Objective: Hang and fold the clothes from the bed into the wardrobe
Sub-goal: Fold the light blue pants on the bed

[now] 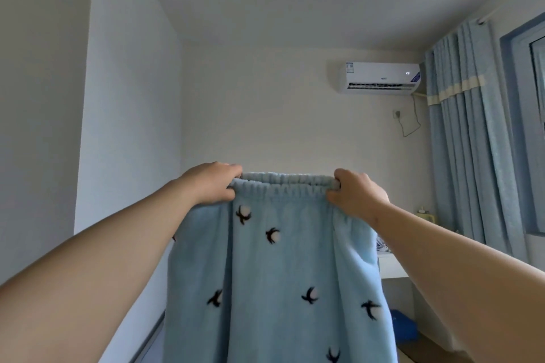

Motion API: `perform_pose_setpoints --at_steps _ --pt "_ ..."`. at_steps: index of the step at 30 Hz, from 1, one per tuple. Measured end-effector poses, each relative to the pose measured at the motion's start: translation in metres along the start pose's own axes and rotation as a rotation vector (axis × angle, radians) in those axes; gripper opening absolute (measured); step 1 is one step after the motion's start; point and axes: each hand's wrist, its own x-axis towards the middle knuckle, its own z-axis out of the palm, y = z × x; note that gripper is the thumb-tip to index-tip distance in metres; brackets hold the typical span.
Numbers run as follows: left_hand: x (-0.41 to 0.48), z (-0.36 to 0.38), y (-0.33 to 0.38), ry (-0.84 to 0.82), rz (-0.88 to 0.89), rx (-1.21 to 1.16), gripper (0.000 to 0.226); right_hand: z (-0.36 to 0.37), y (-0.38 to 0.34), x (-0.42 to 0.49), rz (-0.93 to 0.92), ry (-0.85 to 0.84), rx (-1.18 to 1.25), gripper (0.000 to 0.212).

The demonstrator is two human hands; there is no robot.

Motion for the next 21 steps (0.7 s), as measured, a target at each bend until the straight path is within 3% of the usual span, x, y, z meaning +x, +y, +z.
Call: perform_pose_setpoints --at_steps 6,9,12,15,18,21 --pt "0.001 -0.005 -0.002 0.166 -0.116 -0.016 0.009 -0.015 0.002 0.004 -0.018 0.253 -0.164 0.01" --pt "0.001 -0.008 -0.003 0.249 -0.124 -0.152 0.016 -0.018 0.003 0.007 -0.035 0.317 -0.065 0.004" --pt "0.001 -0.009 -0.005 0.138 -0.186 -0.288 0.027 -0.016 -0.001 0.006 -0.165 0.092 -0.023 0.01" --pt "-0.006 0.01 -0.003 -0.24 -0.249 -0.432 0.035 -0.002 -0.004 -0.004 -0.19 -0.222 0.0 0.016" --pt "-0.019 0.039 0.004 -0.521 -0.373 -0.678 0.04 0.011 0.008 -0.018 0.104 -0.434 0.309 0.018" --pt "-0.026 0.052 0.01 -0.609 -0.482 -0.919 0.034 0.015 0.02 -0.026 0.413 -0.572 0.652 0.02"
